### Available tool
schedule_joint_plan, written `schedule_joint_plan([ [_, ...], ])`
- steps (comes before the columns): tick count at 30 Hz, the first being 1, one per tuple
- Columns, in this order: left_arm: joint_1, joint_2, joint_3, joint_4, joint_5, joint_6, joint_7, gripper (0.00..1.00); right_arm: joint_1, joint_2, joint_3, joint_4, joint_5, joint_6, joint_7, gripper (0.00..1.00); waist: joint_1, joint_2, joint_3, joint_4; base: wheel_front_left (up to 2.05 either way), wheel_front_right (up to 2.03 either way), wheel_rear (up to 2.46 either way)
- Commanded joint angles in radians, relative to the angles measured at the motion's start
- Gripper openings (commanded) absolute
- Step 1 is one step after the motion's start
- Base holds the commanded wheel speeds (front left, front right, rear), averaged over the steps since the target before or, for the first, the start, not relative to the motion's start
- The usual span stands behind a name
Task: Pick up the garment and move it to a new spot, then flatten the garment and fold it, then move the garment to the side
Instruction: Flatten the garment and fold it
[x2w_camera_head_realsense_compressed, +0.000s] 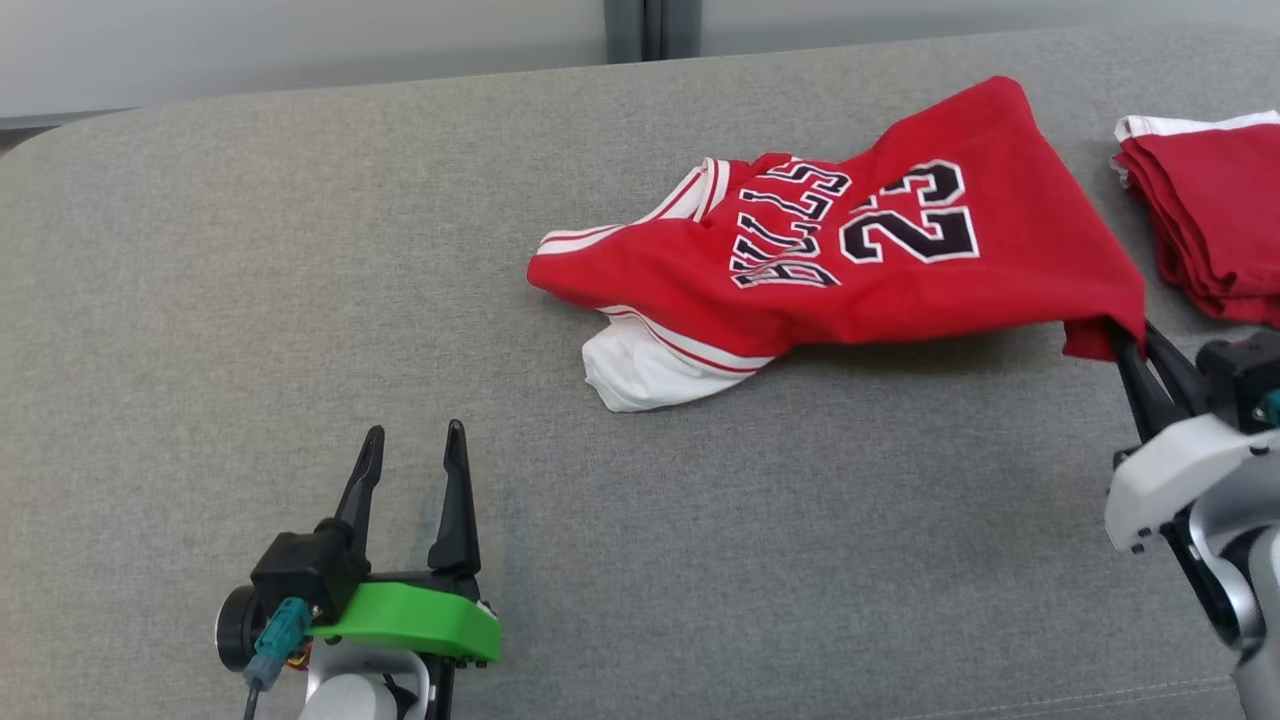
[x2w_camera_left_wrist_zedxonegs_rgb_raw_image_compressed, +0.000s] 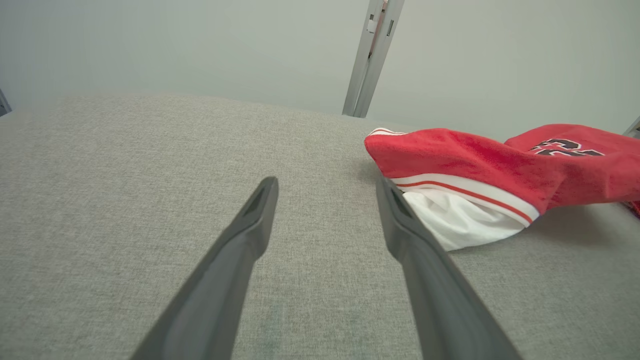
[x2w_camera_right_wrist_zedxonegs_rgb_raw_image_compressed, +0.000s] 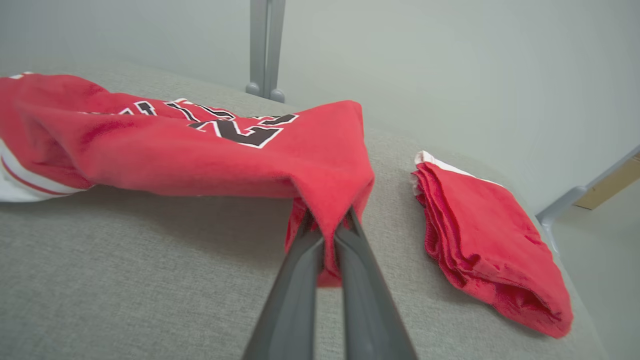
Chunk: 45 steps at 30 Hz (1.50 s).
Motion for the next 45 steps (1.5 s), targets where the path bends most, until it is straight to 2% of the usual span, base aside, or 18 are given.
schedule_joint_plan([
  [1, 0.007, 0.004, 0.002, -0.002, 0.01, -0.004, 0.0, 1.0, 0.053, 0.01, -0.035, -0.044, 0.008, -0.001, 0.03, 0.0, 0.0, 0.0, 0.007, -0.01, 0.0, 0.0, 0.0],
  [5, -0.011, 0.004, 0.002, -0.003, 0.014, -0.009, 0.0, 1.0, 0.143, 0.068, -0.112, -0.097, 0.006, -0.001, 0.076, 0.0, 0.0, 0.0, 0.023, -0.009, 0.0, 0.0, 0.0],
  [7, -0.019, 0.003, 0.002, -0.001, 0.017, -0.011, 0.0, 1.0, 0.164, 0.103, -0.14, -0.074, 0.005, -0.001, 0.082, 0.46, 0.0, 0.0, 0.03, -0.007, 0.0, 0.0, 0.0],
  [8, -0.021, 0.003, 0.001, 0.0, 0.016, -0.012, 0.0, 1.0, 0.17, 0.118, -0.148, -0.059, 0.003, -0.001, 0.08, 0.92, 0.0, 0.0, 0.032, -0.006, 0.0, 0.0, 0.0],
  [9, -0.023, 0.003, 0.001, 0.003, 0.015, -0.012, 0.0, 1.0, 0.171, 0.132, -0.163, -0.04, -0.008, -0.001, 0.067, 1.0, 0.0, 0.0, 0.033, -0.004, 0.0, 0.0, 0.0],
  [13, -0.025, 0.003, 0.003, 0.01, 0.016, -0.013, 0.0, 1.0, 0.172, 0.171, -0.186, 0.026, -0.017, -0.001, 0.028, 1.0, 0.0, 0.0, 0.024, 0.001, 0.0, 0.0, 0.0],
  [16, -0.016, 0.003, 0.012, 0.011, 0.02, -0.009, 0.0, 1.0, 0.165, 0.171, -0.204, 0.015, -0.022, -0.001, -0.001, 1.0, 0.0, 0.0, 0.009, -0.005, 0.0, 0.0, 0.0],
  [20, -0.009, 0.003, 0.016, 0.01, 0.022, -0.018, 0.0, 1.0, 0.151, 0.184, -0.233, -0.071, -0.04, -0.001, -0.048, 1.0, 0.0, 0.0, -0.012, -0.018, 0.0, 0.0, 0.0],
  [26, -0.06, 0.003, -0.027, 0.039, 0.039, -0.041, 0.0, 1.0, 0.133, 0.246, -0.219, -0.2, -0.041, -0.001, -0.118, 1.0, 0.0, 0.0, -0.022, -0.034, 0.0, 0.0, 0.0],
  [31, -0.16, 0.004, -0.076, 0.127, 0.043, -0.068, 0.016, 1.0, 0.12, 0.289, -0.151, -0.212, -0.023, -0.001, -0.142, 1.0, 0.0, 0.0, 0.008, -0.045, 0.0, 0.0, 0.0],
  [39, -0.351, 0.004, -0.144, 0.338, 0.005, -0.139, 0.073, 1.0, 0.085, 0.318, -0.072, -0.15, 0.0, -0.001, -0.192, 1.0, 0.0, 0.0, 0.078, -0.091, 0.0, 0.0, 0.0],
  [45, -0.462, 0.038, -0.16, 0.468, 0.013, -0.155, 0.064, 1.0, 0.059, 0.323, -0.047, -0.115, 0.001, -0.001, -0.218, 1.0, 0.0, 0.0, 0.121, -0.141, 0.0, 0.0, 0.0],
])
